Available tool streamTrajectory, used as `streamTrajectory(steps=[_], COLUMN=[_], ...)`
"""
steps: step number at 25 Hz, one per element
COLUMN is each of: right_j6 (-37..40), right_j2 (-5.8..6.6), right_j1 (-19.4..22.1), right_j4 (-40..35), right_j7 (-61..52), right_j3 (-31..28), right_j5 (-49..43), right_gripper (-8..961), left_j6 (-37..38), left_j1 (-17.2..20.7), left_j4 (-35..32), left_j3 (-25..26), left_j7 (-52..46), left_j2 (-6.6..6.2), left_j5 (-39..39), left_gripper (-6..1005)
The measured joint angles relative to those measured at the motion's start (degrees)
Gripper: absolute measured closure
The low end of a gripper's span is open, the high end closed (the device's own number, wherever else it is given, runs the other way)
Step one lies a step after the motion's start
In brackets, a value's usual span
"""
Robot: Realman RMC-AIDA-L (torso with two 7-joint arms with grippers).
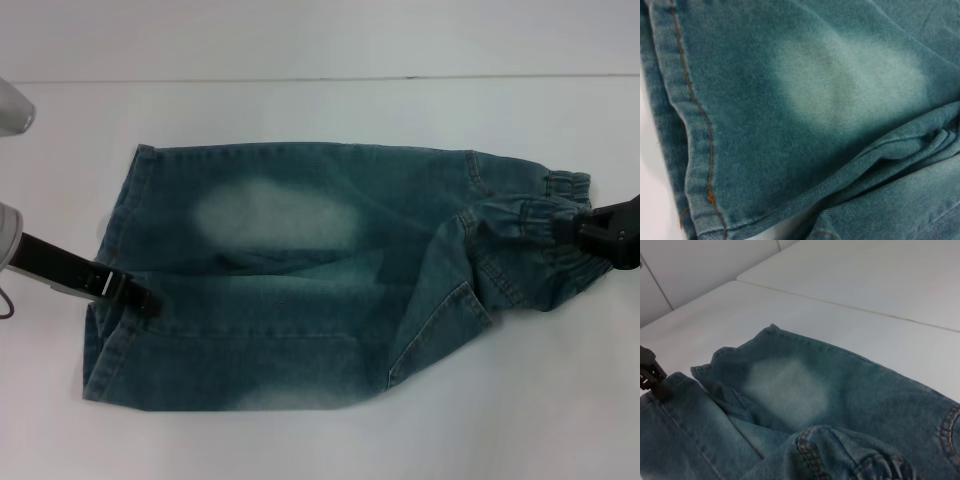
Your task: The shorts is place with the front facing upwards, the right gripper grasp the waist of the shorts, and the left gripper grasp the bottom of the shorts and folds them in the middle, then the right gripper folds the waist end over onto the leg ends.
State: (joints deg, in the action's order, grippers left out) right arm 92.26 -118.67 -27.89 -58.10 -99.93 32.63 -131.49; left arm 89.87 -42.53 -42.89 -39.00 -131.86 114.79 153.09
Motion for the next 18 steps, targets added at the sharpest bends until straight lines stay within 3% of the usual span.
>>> streamTrajectory(steps=[13,18], right_j6=[-0.18,-0.25], right_j2=[-0.05,-0.07], right_j1=[-0.07,-0.03], right_j4=[0.03,0.75], right_j7=[0.00,0.00], right_j3=[0.25,-0.01], right_j5=[0.00,0.21], right_gripper=[917,918], left_j6=[-0.51,-0.33], left_j1=[0.52,0.24], left_j4=[-0.95,-4.23], left_j3=[-1.41,-0.92], left_j7=[1.10,1.06], left_j2=[0.73,2.13], left_j5=[-0.36,-0.61], left_gripper=[996,990])
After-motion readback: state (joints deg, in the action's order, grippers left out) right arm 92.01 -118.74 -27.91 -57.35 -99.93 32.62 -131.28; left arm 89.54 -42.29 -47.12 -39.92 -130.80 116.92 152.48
